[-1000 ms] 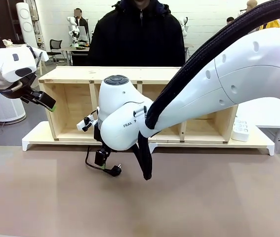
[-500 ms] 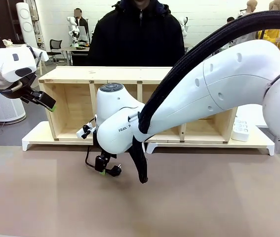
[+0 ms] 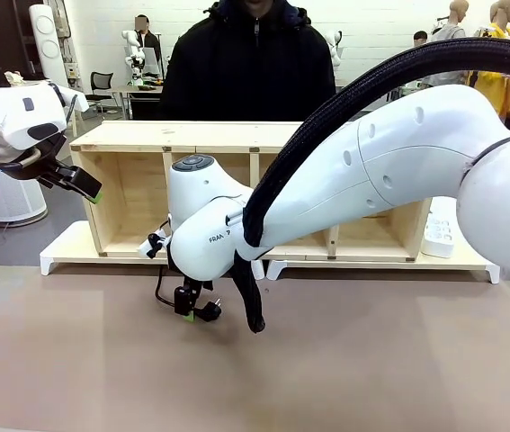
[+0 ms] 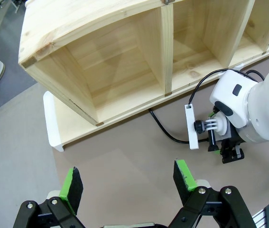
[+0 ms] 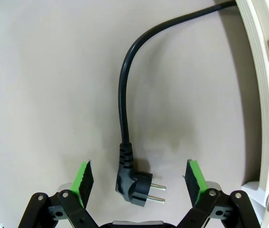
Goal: Perform cable management.
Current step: When the cord part of the Power Cable appears at the lower middle area of the table and stops, grasp the cord part of the Power Cable.
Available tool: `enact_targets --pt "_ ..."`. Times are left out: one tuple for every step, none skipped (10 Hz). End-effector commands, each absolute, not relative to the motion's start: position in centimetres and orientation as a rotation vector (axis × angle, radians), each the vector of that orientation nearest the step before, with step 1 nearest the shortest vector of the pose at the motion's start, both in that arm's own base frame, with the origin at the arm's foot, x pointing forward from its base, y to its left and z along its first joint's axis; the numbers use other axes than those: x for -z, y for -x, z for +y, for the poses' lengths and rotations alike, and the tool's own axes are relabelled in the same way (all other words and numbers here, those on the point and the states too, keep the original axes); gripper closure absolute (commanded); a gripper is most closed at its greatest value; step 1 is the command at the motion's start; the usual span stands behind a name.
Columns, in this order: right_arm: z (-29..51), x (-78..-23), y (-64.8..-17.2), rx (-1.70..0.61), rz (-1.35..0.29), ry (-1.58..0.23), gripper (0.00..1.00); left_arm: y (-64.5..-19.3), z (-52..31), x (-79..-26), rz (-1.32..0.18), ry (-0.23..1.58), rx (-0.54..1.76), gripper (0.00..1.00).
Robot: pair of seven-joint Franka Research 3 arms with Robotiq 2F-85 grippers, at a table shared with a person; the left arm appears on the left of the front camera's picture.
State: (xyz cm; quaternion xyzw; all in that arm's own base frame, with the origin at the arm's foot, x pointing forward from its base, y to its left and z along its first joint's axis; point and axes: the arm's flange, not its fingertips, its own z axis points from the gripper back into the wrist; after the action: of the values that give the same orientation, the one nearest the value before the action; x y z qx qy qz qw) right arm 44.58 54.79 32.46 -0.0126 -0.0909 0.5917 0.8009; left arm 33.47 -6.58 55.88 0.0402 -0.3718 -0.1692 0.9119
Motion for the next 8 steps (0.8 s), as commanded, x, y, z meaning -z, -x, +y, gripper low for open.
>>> enact_targets --pt "54.54 -32.54 -44.38 -1.26 -0.203 0.011 0.0 -33.48 -6.58 -55.87 -0.766 -0.087 0.348 0.0" --pt "54.54 -32.54 -44.38 -1.26 -0.203 0.011 0.0 -33.48 -6.58 -55.87 -0.766 -0.087 0.348 0.0" --pt "54.54 -32.54 -44.38 -1.26 -0.203 0.011 0.0 -33.48 -6.58 -55.87 -0.766 -0.087 0.348 0.0" --pt "54.75 -32.47 -44.65 -1.267 -0.196 0.026 0.0 -33.48 -6.58 -55.87 -0.766 -0.087 0.348 0.0" --pt "54.88 -32.31 -44.68 -1.286 -0.18 0.026 0.0 -33.48 -6.58 -55.87 -0.766 -0.087 0.348 0.0" --pt "54.99 -32.16 -44.7 -1.299 -0.173 0.034 0.0 -33.48 -6.58 -55.87 -0.766 -0.087 0.348 0.0" --pt "54.98 -32.01 -44.69 -1.305 -0.162 0.035 0.0 -33.48 -6.58 -55.87 -0.766 -0.087 0.348 0.0" --pt "54.98 -31.88 -44.76 -1.312 -0.139 0.035 0.0 -33.48 -6.58 -55.87 -0.766 -0.087 0.348 0.0"
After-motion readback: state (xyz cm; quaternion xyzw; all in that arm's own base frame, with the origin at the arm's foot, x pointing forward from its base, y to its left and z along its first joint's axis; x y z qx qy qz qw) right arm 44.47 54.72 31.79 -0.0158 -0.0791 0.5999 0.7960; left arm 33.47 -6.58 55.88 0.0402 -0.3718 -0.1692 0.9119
